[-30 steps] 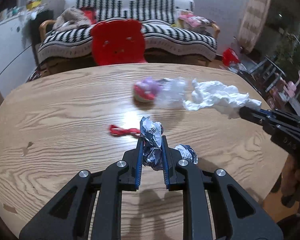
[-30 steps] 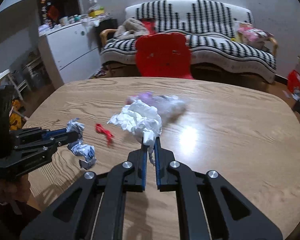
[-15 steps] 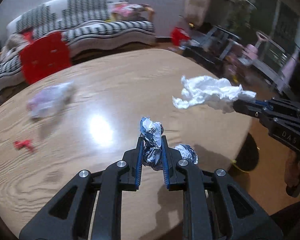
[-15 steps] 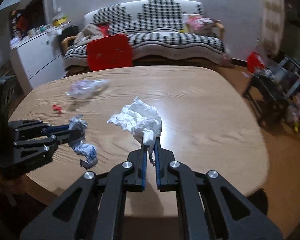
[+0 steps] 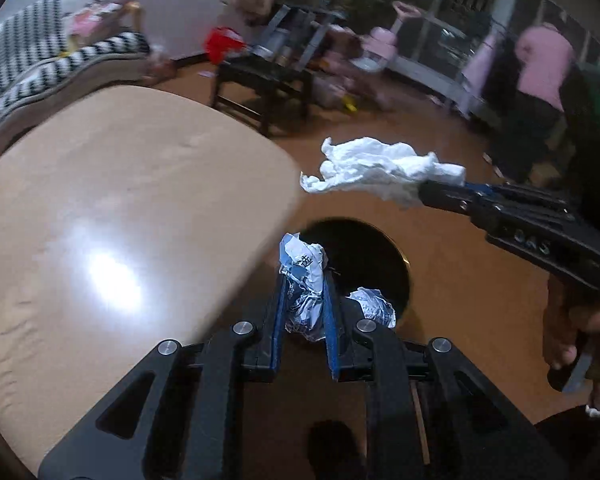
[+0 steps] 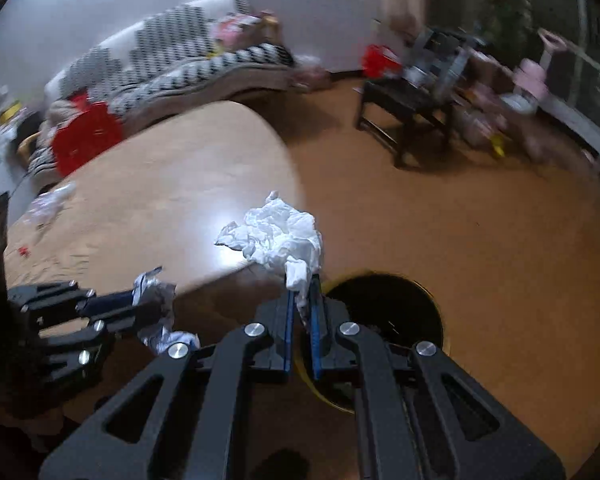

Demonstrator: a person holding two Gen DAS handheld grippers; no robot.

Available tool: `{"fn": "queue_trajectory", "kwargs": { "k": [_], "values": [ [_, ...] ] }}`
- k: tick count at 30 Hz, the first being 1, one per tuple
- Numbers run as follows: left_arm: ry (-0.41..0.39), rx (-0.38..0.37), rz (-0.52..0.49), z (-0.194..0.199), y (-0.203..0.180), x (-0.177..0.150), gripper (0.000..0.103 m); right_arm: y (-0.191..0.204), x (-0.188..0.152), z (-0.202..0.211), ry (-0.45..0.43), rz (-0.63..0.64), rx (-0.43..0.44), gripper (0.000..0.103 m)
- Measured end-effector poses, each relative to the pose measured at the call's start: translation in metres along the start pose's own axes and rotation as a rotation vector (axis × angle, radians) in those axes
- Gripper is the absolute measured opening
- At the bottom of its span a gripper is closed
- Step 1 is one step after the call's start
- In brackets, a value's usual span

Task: Collect trash
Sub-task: 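Carry the foil and tissue to the black bin and open both grippers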

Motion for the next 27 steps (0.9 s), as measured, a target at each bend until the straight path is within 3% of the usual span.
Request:
{"fn": "queue_trajectory", "kwargs": {
  "k": [4, 9, 19, 20, 22, 23, 24, 25, 26, 27],
  "values": [
    [0.049, -0.057, -0.022, -0.035, -0.037, -0.013, 0.016, -0.053, -0.033, -0.009, 0.068, -0.08, -0.057, 0.008],
    [0.096, -0.077, -0.032, -0.07, -0.057, -0.03, 0.016, -0.09, -0.053, -0.021, 0.124, -0.149, -0.092, 0.008],
    [0.119, -0.086, -0.026, -0.103, -0.053, -0.026, 0.017, -0.084, -0.051, -0.032, 0.15, -0.167, -0.093, 0.008],
    [0.117, -0.09, -0.025, -0.106, -0.053, -0.025, 0.018, -0.084, -0.049, -0.036, 0.152, -0.17, -0.098, 0.008],
    [0.119, -0.103, -0.021, -0.111, -0.055, -0.025, 0.041, -0.085, -0.053, -0.04, 0.177, -0.182, -0.106, 0.008],
    [0.115, -0.107, -0.015, -0.11, -0.055, -0.027, 0.067, -0.086, -0.054, -0.041, 0.186, -0.186, -0.111, 0.011],
    [0.104, -0.104, -0.007, -0.109, -0.054, -0.027, 0.076, -0.087, -0.054, -0.043, 0.189, -0.189, -0.112, 0.014],
    [0.095, -0.1, -0.002, -0.108, -0.053, -0.025, 0.077, -0.087, -0.054, -0.043, 0.19, -0.191, -0.111, 0.031],
    [0.097, -0.102, 0.0, -0.107, -0.053, -0.024, 0.077, -0.086, -0.052, -0.042, 0.181, -0.192, -0.112, 0.055],
    [0.1, -0.104, 0.001, -0.107, -0.054, -0.024, 0.077, -0.086, -0.049, -0.041, 0.169, -0.189, -0.117, 0.064]
  ]
}}
Point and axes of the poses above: each gripper's, at about its wrist camera, not at the fingertips, and z roughly against the way its jaws point, y to its left, x to its top, the point moved 10 cm from there along -z, roughly the way its jaws point, and after that the axes turned 11 degrees about -y, right-handed, at the moved point
